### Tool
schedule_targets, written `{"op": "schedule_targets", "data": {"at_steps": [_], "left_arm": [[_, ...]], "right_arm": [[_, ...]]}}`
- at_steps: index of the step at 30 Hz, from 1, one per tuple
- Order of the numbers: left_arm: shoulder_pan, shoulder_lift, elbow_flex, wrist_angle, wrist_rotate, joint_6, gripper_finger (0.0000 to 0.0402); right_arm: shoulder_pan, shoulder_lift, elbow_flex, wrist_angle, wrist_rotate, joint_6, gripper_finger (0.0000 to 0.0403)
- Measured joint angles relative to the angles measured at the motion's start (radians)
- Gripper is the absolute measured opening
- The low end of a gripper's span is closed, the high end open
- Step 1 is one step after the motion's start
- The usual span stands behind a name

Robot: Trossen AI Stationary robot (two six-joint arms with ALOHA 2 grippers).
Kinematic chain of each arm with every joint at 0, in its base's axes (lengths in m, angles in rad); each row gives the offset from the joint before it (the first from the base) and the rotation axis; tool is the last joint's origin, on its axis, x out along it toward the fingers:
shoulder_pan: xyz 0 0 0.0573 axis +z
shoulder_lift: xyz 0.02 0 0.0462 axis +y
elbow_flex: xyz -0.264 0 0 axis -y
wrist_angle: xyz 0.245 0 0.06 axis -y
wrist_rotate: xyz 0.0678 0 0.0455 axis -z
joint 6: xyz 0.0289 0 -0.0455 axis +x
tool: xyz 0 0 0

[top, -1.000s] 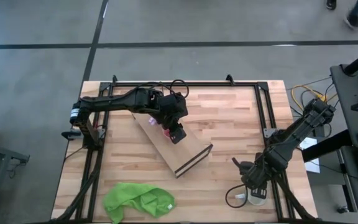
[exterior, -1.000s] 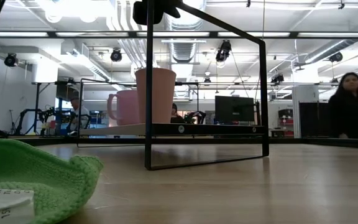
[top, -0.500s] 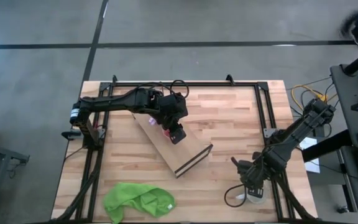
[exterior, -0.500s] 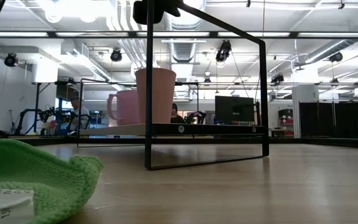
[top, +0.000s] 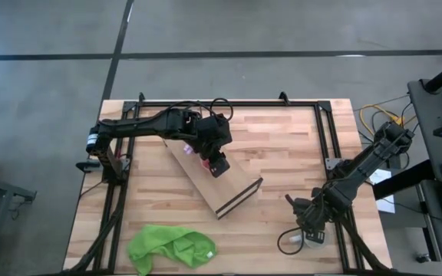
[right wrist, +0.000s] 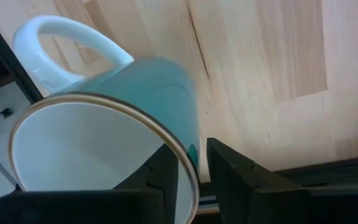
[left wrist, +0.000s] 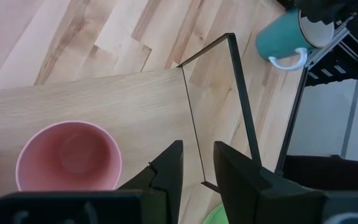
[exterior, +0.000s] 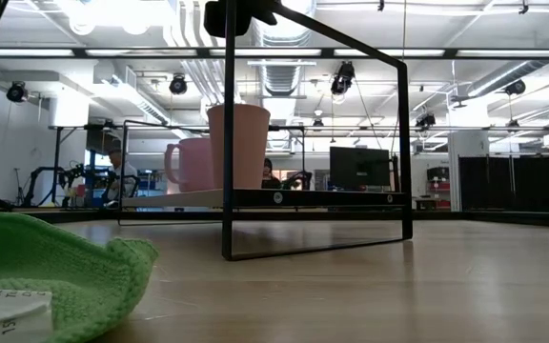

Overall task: Stack small to large cups/mugs on shelf
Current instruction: Put the blue mug on the shelf

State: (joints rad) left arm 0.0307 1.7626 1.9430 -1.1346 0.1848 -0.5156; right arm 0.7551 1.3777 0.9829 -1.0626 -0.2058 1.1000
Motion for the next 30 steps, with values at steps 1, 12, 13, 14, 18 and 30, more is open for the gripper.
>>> {"op": "schedule_targets", "data": {"at_steps": [1,12,13,14,18,30], "left_arm": [[0.0,0.0,0.0,0.0,0.0,0.0,0.0075],[0.0,0.0,0.0,-0.002,0.001,0.008,0.0075],[0.0,0.0,0.0,-0.001,0.001,0.008,0.0075],[0.0,0.0,0.0,-0.002,0.001,0.008,0.0075],[0.0,0.0,0.0,-0.003,0.001,0.008,0.0075],[0.0,0.0,0.001,-0.007,0.001,0.007,0.0075]], "right_arm": [[0.0,0.0,-0.001,0.0,0.0,0.0,0.0073],[-0.001,0.0,-0.002,0.002,0.001,0.005,0.0018],[-0.001,-0.001,-0.002,0.002,0.001,0.01,0.0017],[-0.001,-0.003,-0.002,0.001,0.0,0.018,0.0017],[-0.001,-0.009,0.013,-0.027,0.001,0.056,0.0016],[-0.001,-0.013,0.247,-0.269,0.041,0.079,0.0014]]}}
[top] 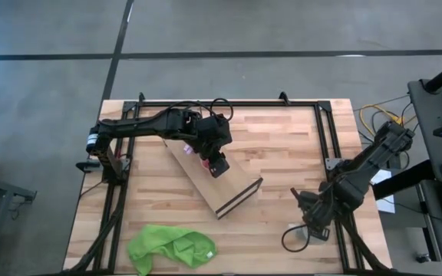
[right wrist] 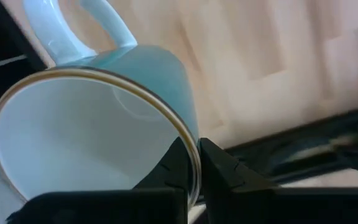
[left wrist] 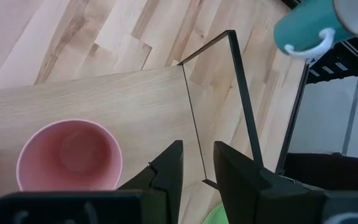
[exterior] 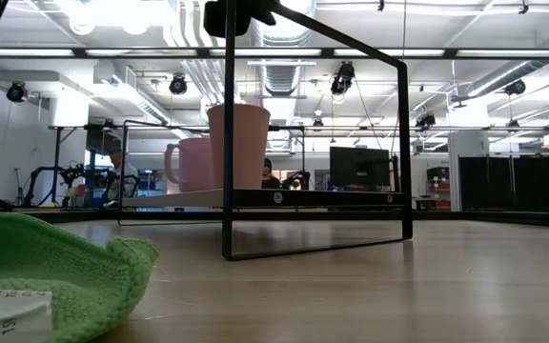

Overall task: Stack small to large cups/mugs on shelf
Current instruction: Put the blue mug on the shelf

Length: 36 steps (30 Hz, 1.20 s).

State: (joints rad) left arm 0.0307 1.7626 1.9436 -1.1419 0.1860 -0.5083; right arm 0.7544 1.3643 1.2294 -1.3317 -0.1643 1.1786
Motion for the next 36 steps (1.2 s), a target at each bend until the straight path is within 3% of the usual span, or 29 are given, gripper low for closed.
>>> {"op": "schedule_targets", "data": {"at_steps": [9,18,26,36], "left_arm": [[0.0,0.0,0.001,-0.004,0.0,0.0,0.0075],[0.0,-0.042,-0.003,-0.019,0.0,0.0,0.0075],[0.0,-0.06,-0.006,-0.024,-0.008,0.0,0.0075],[0.0,-0.06,-0.02,-0.028,-0.01,0.0,0.0075]], "right_arm": [[-0.023,-0.001,0.165,-0.256,0.129,0.004,0.0014],[-0.048,-0.014,0.16,-0.238,0.188,0.008,0.0013],[-0.102,-0.015,0.156,-0.238,0.339,0.024,0.0013],[-0.245,-0.016,0.155,-0.239,0.483,-0.086,0.0013]]}}
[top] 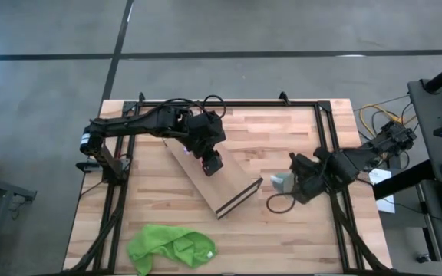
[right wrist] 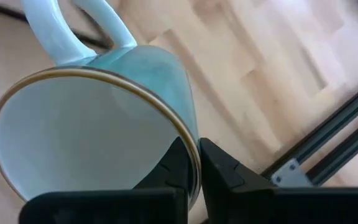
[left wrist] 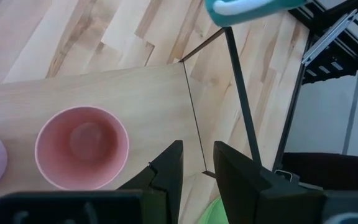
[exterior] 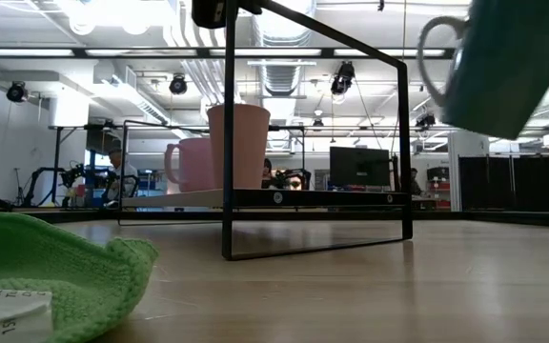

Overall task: Stack small to large cups/mugs on shelf
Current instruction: Put the blue mug on the shelf

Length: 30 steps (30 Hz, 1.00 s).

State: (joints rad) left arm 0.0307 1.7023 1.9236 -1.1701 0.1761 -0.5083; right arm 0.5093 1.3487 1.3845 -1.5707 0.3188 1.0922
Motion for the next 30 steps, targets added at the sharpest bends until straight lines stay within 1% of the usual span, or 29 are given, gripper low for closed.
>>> {"op": "schedule_targets", "data": {"at_steps": [13,20,23,27,30], "left_arm": [[0.0,0.0,0.0,0.0,0.0,0.003,0.0075],[0.0,0.0,0.0,0.0,-0.001,0.05,0.0075],[0.001,0.0,0.0,0.0,-0.009,0.053,0.0075],[0.001,0.0,0.0,0.0,-0.037,0.073,0.0075],[0.001,-0.002,0.001,-0.032,-0.088,0.077,0.0075]], "right_arm": [[-0.212,0.0,0.0,0.0,0.111,-0.236,0.0013],[-0.294,0.0,-0.001,0.026,0.181,-0.34,0.0013],[-0.325,0.0,-0.001,0.105,0.191,-0.403,0.0013],[-0.356,0.0,-0.001,0.26,0.185,-0.508,0.0013],[-0.372,0.0,-0.001,0.36,0.159,-0.572,0.0013]]}}
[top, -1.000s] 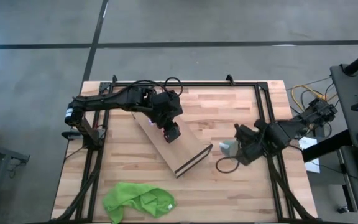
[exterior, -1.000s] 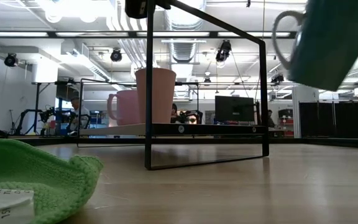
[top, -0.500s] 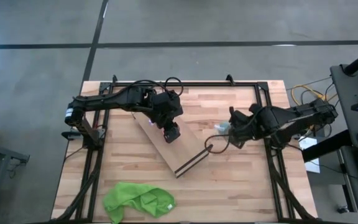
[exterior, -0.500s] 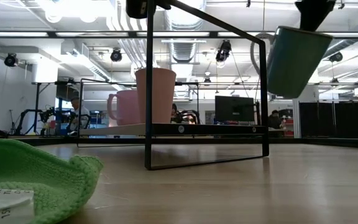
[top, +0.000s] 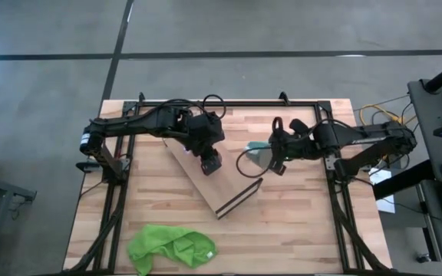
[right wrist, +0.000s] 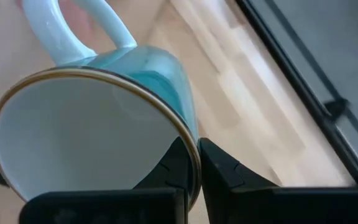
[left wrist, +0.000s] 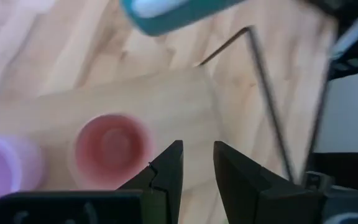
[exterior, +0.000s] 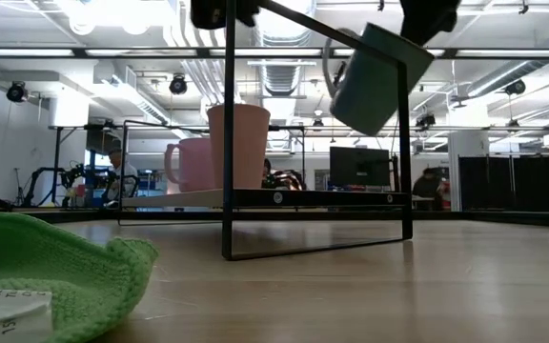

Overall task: Stack small to large cups/mugs on shelf
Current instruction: Put the blue mug on the shelf

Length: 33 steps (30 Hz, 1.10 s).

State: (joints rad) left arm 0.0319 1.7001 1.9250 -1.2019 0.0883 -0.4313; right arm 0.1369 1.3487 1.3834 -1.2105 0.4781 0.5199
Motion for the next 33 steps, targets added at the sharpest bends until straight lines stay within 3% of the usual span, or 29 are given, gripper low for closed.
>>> {"op": "schedule_targets", "data": {"at_steps": [10,21,27,33], "left_arm": [[0.001,-0.047,0.0,-0.18,-0.175,-0.007,0.0075],[0.001,-0.08,-0.001,-0.178,-0.204,-0.008,0.0075],[0.001,-0.087,-0.001,-0.179,-0.206,-0.008,0.0075],[-0.001,-0.101,-0.001,-0.2,-0.206,-0.011,0.0075]], "right_arm": [[-0.021,0.001,0.0,0.139,-0.121,-0.078,0.0013],[-0.022,0.057,0.035,0.275,-0.225,-0.154,0.0013],[-0.017,0.192,0.204,0.209,-0.273,-0.234,0.0013],[-0.018,0.368,0.507,-0.129,-0.276,-0.263,0.0013]]}}
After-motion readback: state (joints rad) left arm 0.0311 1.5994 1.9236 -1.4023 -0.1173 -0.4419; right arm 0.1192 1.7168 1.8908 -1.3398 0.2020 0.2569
